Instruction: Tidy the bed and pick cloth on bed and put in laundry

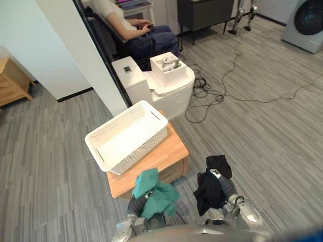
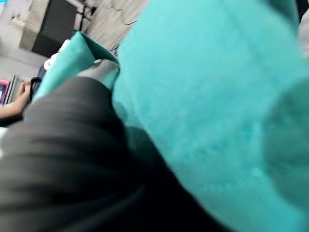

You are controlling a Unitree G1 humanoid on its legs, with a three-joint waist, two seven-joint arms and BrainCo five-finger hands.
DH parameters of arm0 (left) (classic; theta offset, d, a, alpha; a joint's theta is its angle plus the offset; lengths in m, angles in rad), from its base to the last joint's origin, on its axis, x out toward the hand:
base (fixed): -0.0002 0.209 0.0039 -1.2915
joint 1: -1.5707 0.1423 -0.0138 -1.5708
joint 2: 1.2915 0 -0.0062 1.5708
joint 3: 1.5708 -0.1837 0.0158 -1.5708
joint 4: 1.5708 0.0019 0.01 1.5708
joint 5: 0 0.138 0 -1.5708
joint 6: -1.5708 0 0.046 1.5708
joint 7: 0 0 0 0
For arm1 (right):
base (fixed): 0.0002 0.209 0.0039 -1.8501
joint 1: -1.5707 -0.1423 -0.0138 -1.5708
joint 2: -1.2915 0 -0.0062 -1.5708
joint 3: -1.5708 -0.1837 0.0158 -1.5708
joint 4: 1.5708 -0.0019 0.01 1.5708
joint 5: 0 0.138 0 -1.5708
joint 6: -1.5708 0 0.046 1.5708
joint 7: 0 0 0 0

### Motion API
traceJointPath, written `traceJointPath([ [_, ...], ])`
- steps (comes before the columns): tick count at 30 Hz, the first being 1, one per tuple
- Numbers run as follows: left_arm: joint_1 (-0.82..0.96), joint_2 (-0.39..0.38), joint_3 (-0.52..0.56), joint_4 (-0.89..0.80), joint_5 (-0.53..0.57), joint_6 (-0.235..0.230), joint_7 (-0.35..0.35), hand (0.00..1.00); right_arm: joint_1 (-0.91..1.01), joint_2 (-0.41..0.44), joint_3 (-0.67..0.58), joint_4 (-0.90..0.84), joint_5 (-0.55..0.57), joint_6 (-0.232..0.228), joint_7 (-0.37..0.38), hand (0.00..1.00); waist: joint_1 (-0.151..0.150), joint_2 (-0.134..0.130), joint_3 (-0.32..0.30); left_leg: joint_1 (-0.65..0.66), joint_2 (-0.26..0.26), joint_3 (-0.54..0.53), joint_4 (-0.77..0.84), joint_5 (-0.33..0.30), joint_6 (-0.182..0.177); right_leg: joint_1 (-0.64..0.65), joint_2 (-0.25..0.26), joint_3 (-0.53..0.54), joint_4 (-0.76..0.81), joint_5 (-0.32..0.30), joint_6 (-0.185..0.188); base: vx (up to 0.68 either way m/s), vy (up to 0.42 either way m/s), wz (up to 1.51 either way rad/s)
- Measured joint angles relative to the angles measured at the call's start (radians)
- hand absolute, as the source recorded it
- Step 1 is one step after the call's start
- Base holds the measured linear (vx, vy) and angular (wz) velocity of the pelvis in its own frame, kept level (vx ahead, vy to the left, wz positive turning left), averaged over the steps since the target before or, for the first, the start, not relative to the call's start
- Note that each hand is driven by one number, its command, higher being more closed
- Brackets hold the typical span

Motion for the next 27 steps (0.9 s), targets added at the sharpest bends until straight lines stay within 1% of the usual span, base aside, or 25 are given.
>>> traceJointPath([
  [1,-0.01,-0.008,0.0,-0.001,-0.001,0.005,0.0,1.0,0.004,0.003,-0.017,0.006,-0.001,0.007,0.001,1.0,-0.012,0.011,-0.008,0.026,-0.025,0.078,-0.124,0.072,0.072,0.019,-0.004,-0.039,0.004,-0.01,0.027,0.32,0.112,1.02],
  [2,-0.018,-0.005,0.001,-0.001,-0.001,0.008,0.0,1.0,0.005,0.005,-0.023,0.006,-0.002,0.012,0.0,1.0,-0.017,0.0,-0.011,0.049,-0.048,0.076,-0.165,0.082,0.081,0.029,-0.017,-0.055,0.005,-0.013,0.038,0.28,0.111,0.9],
  [3,-0.02,-0.003,0.002,-0.004,-0.002,0.008,0.0,1.0,0.013,0.014,-0.025,0.003,-0.003,0.012,0.001,1.0,-0.013,-0.03,-0.018,0.058,-0.078,0.075,-0.204,0.093,0.089,0.032,-0.034,-0.073,0.0,-0.018,0.05,0.21,0.079,0.46],
  [4,-0.02,0.001,0.004,-0.004,-0.002,0.01,0.0,1.0,0.01,0.02,-0.021,0.002,-0.006,0.012,0.002,1.0,-0.005,-0.041,-0.02,0.057,-0.086,0.074,-0.209,0.094,0.09,0.034,-0.04,-0.079,-0.005,-0.021,0.055,0.24,0.075,0.38],
  [5,-0.022,0.012,0.012,-0.009,-0.002,0.017,0.0,1.0,-0.001,0.035,-0.021,0.001,-0.019,0.012,0.002,1.0,0.001,-0.058,-0.02,0.056,-0.105,0.071,-0.215,0.094,0.091,0.045,-0.053,-0.095,-0.015,-0.025,0.062,0.22,0.045,0.29],
  [6,-0.023,0.016,0.011,-0.009,-0.003,0.021,0.0,1.0,-0.008,0.043,-0.02,0.001,-0.019,0.012,0.001,1.0,0.005,-0.064,-0.022,0.058,-0.115,0.071,-0.219,0.094,0.092,0.051,-0.059,-0.095,-0.02,-0.025,0.062,0.24,0.042,0.33],
  [7,-0.022,0.018,0.011,-0.008,-0.009,0.022,-0.001,1.0,-0.016,0.047,-0.011,0.001,-0.02,0.009,-0.004,1.0,0.015,-0.065,-0.022,0.065,-0.126,0.072,-0.22,0.094,0.092,0.061,-0.069,-0.095,-0.017,-0.025,0.064,0.21,0.031,0.23],
  [9,-0.018,0.017,0.01,-0.009,-0.007,0.024,-0.003,1.0,-0.028,0.051,0.015,-0.001,-0.02,0.007,-0.021,1.0,0.02,-0.074,-0.019,0.091,-0.149,0.074,-0.239,0.082,0.095,0.06,-0.103,-0.102,0.062,-0.047,0.111,0.14,0.044,0.3],
  [10,-0.018,0.01,-0.003,-0.002,0.002,0.028,-0.008,1.0,-0.019,0.047,0.015,-0.016,-0.02,0.006,-0.051,1.0,0.014,-0.061,-0.021,0.12,-0.154,0.069,-0.262,0.04,0.101,0.024,-0.127,-0.103,0.215,-0.081,0.115,0.09,0.072,0.46],
  [11,-0.019,0.011,-0.009,0.003,0.005,0.029,-0.012,1.0,-0.013,0.051,0.014,-0.018,-0.019,0.006,-0.068,1.0,0.014,-0.066,-0.021,0.135,-0.159,0.055,-0.278,0.036,0.106,-0.014,-0.155,-0.088,0.328,-0.09,0.101,0.11,0.065,0.68],
  [12,-0.012,0.014,-0.017,0.0,0.017,0.03,-0.021,1.0,0.001,0.049,0.01,-0.043,-0.018,0.002,-0.106,1.0,0.007,-0.072,-0.018,0.175,-0.174,0.017,-0.304,0.031,0.112,-0.095,-0.206,-0.048,0.551,-0.058,0.08,0.17,0.036,0.78],
  [13,-0.011,0.033,-0.024,-0.002,0.036,0.03,-0.024,1.0,0.012,0.052,0.01,-0.065,-0.018,-0.002,-0.134,1.0,-0.011,-0.073,-0.015,0.2,-0.175,-0.028,-0.307,0.026,0.118,-0.161,-0.221,0.015,0.696,-0.063,0.06,0.18,0.003,0.87],
  [14,-0.01,0.039,-0.027,0.0,0.042,0.03,-0.024,1.0,0.018,0.059,0.01,-0.078,-0.019,-0.003,-0.145,1.0,-0.019,-0.076,-0.015,0.204,-0.17,-0.048,-0.306,0.023,0.117,-0.179,-0.212,0.032,0.702,-0.107,0.055,0.21,-0.015,1.03],
  [15,-0.013,0.062,-0.027,0.001,0.049,0.034,-0.027,1.0,0.034,0.071,0.009,-0.118,-0.019,-0.01,-0.172,1.0,-0.033,-0.083,-0.015,0.204,-0.156,-0.095,-0.305,0.019,0.111,-0.225,-0.177,0.076,0.67,-0.163,0.032,0.2,-0.059,1.17],
  [16,-0.024,0.083,-0.025,0.005,0.049,0.044,-0.032,1.0,0.051,0.078,0.002,-0.159,-0.018,-0.027,-0.193,1.0,-0.052,-0.089,-0.015,0.205,-0.136,-0.146,-0.3,0.024,0.102,-0.258,-0.129,0.113,0.604,-0.174,0.021,0.26,-0.098,1.26],
  [17,-0.029,0.09,-0.024,0.009,0.05,0.049,-0.038,1.0,0.059,0.078,-0.003,-0.177,-0.018,-0.034,-0.206,1.0,-0.064,-0.09,-0.016,0.205,-0.123,-0.167,-0.295,0.034,0.087,-0.269,-0.104,0.132,0.557,-0.172,0.024,0.28,-0.128,1.61],
  [18,-0.033,0.107,-0.027,0.008,0.053,0.06,-0.059,1.0,0.101,0.084,-0.039,-0.257,-0.018,-0.054,-0.251,1.0,-0.076,-0.107,-0.024,0.208,-0.122,-0.227,-0.292,0.033,0.066,-0.273,-0.063,0.191,0.361,-0.109,0.055,0.29,-0.163,1.23],
  [19,-0.032,0.112,-0.027,0.006,0.055,0.063,-0.065,1.0,0.115,0.088,-0.054,-0.286,-0.019,-0.061,-0.262,1.0,-0.072,-0.126,-0.031,0.216,-0.138,-0.237,-0.296,0.03,0.056,-0.276,-0.073,0.208,0.297,-0.028,0.044,0.2,-0.113,0.96],
  [20,-0.028,0.118,-0.025,0.005,0.062,0.065,-0.068,1.0,0.126,0.089,-0.069,-0.314,-0.019,-0.066,-0.269,1.0,-0.066,-0.147,-0.03,0.23,-0.156,-0.239,-0.306,0.026,0.05,-0.282,-0.088,0.216,0.277,-0.013,0.038,0.27,-0.191,0.13],
  [21,-0.02,0.1,-0.022,0.012,0.07,0.073,-0.064,1.0,0.127,0.074,-0.104,-0.344,-0.019,-0.071,-0.275,1.0,-0.062,-0.126,-0.042,0.247,-0.135,-0.236,-0.312,0.022,0.037,-0.253,-0.075,0.213,0.262,-0.027,0.037,0.24,-0.161,-0.01],
  [22,0.0,0.08,-0.031,0.006,0.072,0.073,-0.074,1.0,0.127,0.063,-0.134,-0.402,-0.019,-0.079,-0.277,1.0,-0.066,-0.086,-0.054,0.24,-0.112,-0.227,-0.322,0.015,0.024,-0.232,-0.047,0.207,0.208,-0.02,0.034,0.33,-0.19,-0.11],
  [23,0.017,0.06,-0.029,0.006,0.071,0.072,-0.077,1.0,0.124,0.054,-0.163,-0.466,-0.019,-0.086,-0.272,1.0,-0.066,-0.057,-0.055,0.239,-0.096,-0.223,-0.325,0.014,0.015,-0.217,-0.025,0.202,0.159,-0.007,0.028,0.2,-0.078,-0.07],
  [24,0.021,0.056,-0.029,0.006,0.071,0.072,-0.082,1.0,0.122,0.047,-0.172,-0.491,-0.019,-0.089,-0.265,1.0,-0.068,-0.045,-0.056,0.239,-0.088,-0.221,-0.325,0.016,0.01,-0.209,-0.016,0.201,0.139,0.003,0.024,0.19,-0.068,-0.1],
  [25,0.028,0.057,-0.028,0.006,0.071,0.073,-0.086,1.0,0.123,0.036,-0.194,-0.538,-0.019,-0.09,-0.242,1.0,-0.07,-0.041,-0.058,0.241,-0.083,-0.218,-0.326,0.028,-0.008,-0.19,-0.008,0.196,0.108,0.012,0.022,0.11,-0.054,-0.02],
  [27,0.025,0.06,-0.026,0.006,0.07,0.072,-0.089,1.0,0.121,0.021,-0.216,-0.595,-0.018,-0.09,-0.208,1.0,-0.072,-0.044,-0.06,0.246,-0.08,-0.207,-0.33,0.041,-0.02,-0.163,-0.004,0.186,0.079,0.023,0.02,0.08,-0.048,0.07],
])
